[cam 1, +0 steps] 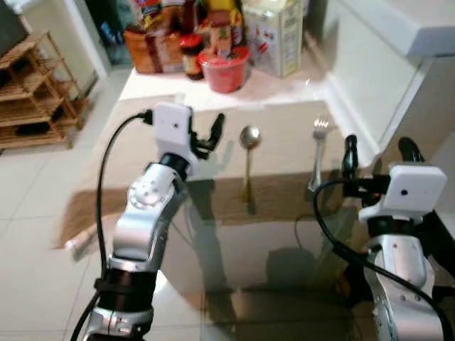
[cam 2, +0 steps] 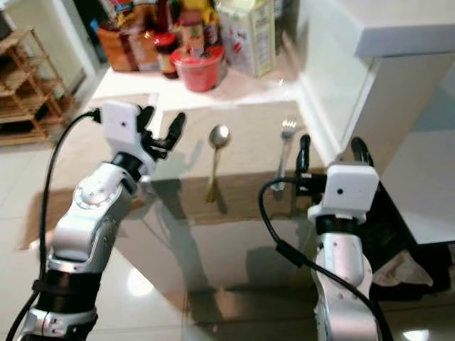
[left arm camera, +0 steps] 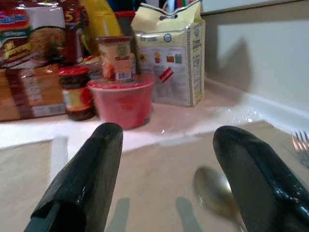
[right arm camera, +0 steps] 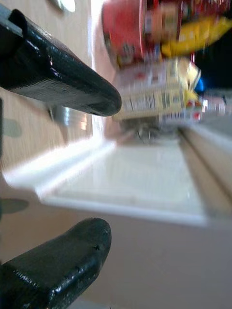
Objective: Setting the table
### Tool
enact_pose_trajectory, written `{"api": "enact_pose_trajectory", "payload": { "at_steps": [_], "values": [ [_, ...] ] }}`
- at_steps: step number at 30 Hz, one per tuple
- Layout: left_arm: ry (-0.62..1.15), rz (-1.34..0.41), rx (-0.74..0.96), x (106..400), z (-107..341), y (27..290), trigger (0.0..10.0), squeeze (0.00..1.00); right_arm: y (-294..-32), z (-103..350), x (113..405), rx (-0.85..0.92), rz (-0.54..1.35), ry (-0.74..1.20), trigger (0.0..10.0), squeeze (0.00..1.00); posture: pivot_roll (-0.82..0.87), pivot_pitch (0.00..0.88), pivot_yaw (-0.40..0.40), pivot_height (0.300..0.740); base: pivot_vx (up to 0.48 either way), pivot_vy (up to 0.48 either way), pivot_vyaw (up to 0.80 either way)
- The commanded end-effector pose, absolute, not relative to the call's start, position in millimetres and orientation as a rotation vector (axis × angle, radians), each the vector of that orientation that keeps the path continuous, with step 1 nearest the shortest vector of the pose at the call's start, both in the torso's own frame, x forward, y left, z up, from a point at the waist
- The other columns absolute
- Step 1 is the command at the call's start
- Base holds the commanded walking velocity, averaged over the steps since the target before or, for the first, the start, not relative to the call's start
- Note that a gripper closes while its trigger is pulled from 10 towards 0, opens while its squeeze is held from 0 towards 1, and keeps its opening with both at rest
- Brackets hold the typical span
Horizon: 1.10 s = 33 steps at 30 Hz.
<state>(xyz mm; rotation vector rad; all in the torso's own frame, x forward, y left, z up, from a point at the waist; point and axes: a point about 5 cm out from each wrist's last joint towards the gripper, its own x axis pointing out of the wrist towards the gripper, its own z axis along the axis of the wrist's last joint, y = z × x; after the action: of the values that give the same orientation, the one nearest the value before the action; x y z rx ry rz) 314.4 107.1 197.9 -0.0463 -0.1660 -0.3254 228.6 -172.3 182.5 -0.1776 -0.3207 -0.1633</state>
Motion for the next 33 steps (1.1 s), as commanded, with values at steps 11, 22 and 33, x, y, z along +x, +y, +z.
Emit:
{"api": "enact_pose_trajectory", "payload": {
  "at_steps": [11, 22, 33],
  "values": [
    [-0.176, -0.327, -0.046, 317, 203, 99, 10.0, 0.0, -174, 179, 230, -0.189, -0.165, -0.309, 10.0, 0.0, -0.07, 0.0, 0.102, 0.732, 0.126, 0.0, 0.0],
    [0.059, -0.439, -0.077, 340, 210, 72, 10.0, 0.0, -172, 185, 229, -0.214, -0.17, -0.33, 10.0, 0.0, -0.08, 0.0, 0.118, 0.732, 0.0, 0.0, 0.0],
    [0.037, -0.477, -0.071, 339, 211, 62, 10.0, 0.0, -176, 178, 224, -0.236, -0.199, -0.284, 10.0, 0.0, -0.1, 0.0, 0.13, 0.732, 0.0, 0.0, -0.27]
  ]
}}
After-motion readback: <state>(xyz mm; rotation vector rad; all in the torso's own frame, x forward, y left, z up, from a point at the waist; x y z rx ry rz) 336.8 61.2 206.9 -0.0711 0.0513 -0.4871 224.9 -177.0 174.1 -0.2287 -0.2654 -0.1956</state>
